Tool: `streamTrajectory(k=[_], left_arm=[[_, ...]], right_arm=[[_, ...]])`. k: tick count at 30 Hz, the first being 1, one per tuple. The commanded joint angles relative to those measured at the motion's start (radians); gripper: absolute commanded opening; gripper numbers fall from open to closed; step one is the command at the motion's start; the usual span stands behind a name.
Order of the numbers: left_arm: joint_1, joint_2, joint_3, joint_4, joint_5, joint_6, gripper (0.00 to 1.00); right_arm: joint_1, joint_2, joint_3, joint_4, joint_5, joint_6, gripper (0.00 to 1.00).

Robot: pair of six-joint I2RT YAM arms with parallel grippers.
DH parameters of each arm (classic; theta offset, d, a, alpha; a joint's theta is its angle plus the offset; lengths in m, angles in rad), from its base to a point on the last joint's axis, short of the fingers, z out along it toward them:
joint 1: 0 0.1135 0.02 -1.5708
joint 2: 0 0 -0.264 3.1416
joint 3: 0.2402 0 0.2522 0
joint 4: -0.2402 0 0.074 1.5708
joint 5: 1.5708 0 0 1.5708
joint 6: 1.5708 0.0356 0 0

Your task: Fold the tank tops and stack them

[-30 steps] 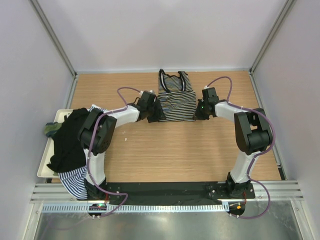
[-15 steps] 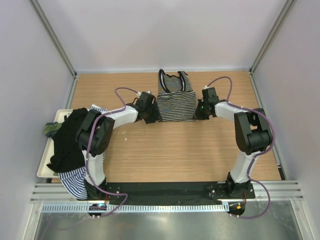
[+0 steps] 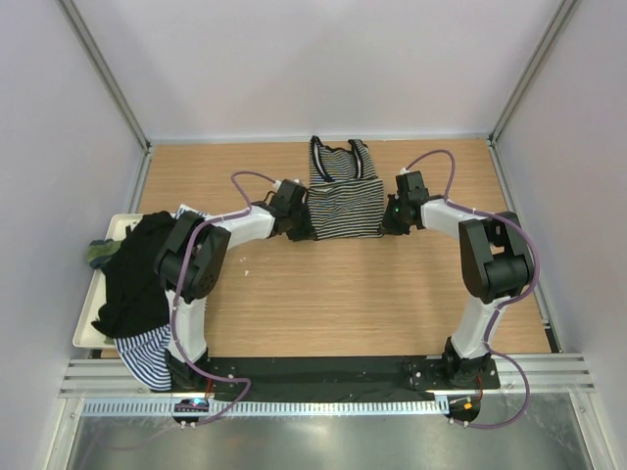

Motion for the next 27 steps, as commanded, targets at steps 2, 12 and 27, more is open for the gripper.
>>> streamTrajectory(k=[2, 12, 27], left_arm=[[-0.008, -0.020, -0.017, -0.033, 0.000, 0.022, 0.00], [-0.016, -0.319, -0.204, -0.109, 0.006, 0.031, 0.00], [-0.225, -0.633, -0.428, -0.197, -0.092, -0.079, 0.00]], right_arm=[[-0.001, -0.036, -0.031, -0.053, -0.003, 0.005, 0.01], [0.019, -0.301, -0.214, -0.175, -0.041, -0.005, 0.01], [0.174, -0.643, -0.326, -0.401, 0.038, 0.083, 0.01]])
